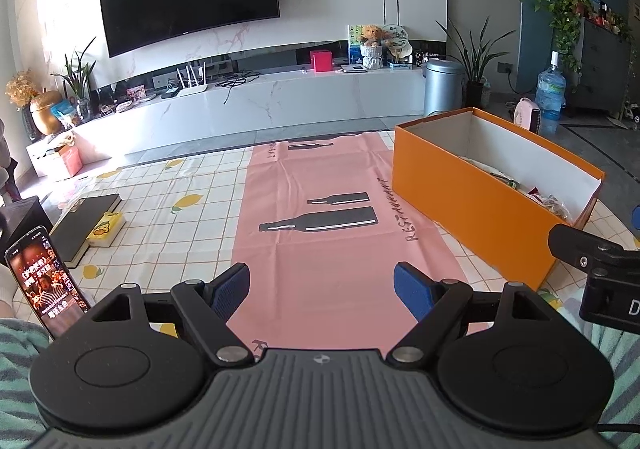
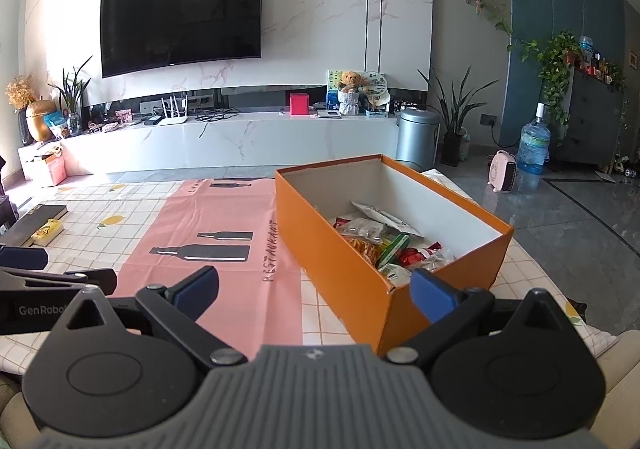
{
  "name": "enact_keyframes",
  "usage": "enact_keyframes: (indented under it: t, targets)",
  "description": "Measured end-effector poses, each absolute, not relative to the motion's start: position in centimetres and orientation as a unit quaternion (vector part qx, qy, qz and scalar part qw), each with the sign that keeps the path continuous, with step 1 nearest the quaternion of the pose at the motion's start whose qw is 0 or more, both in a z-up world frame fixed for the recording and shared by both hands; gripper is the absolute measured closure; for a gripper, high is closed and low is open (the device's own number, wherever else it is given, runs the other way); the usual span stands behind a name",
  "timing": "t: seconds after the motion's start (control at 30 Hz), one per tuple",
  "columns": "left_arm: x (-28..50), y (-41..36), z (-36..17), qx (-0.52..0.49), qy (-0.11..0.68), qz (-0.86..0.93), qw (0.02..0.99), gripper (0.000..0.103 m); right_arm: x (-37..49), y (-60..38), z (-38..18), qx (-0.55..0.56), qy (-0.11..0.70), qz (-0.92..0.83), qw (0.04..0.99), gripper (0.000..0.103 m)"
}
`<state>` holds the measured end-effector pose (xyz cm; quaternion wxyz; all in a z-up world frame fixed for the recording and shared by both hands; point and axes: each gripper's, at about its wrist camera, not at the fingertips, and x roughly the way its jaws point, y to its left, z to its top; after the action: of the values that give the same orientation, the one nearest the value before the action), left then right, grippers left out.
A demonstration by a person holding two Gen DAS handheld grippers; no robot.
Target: Organize snacks
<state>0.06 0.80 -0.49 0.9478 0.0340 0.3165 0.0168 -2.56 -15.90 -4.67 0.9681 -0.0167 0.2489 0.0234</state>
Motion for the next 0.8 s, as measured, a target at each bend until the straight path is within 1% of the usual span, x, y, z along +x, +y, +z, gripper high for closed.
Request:
enact_keyframes:
  t: [0.8]
  targets:
    - [-0.13, 1.04, -0.42, 0.034, 0.317, 0.017, 0.948, 0.007, -2.48, -15.78, -4.80, -0.022, 0.256, 0.023, 0.966, 0.004]
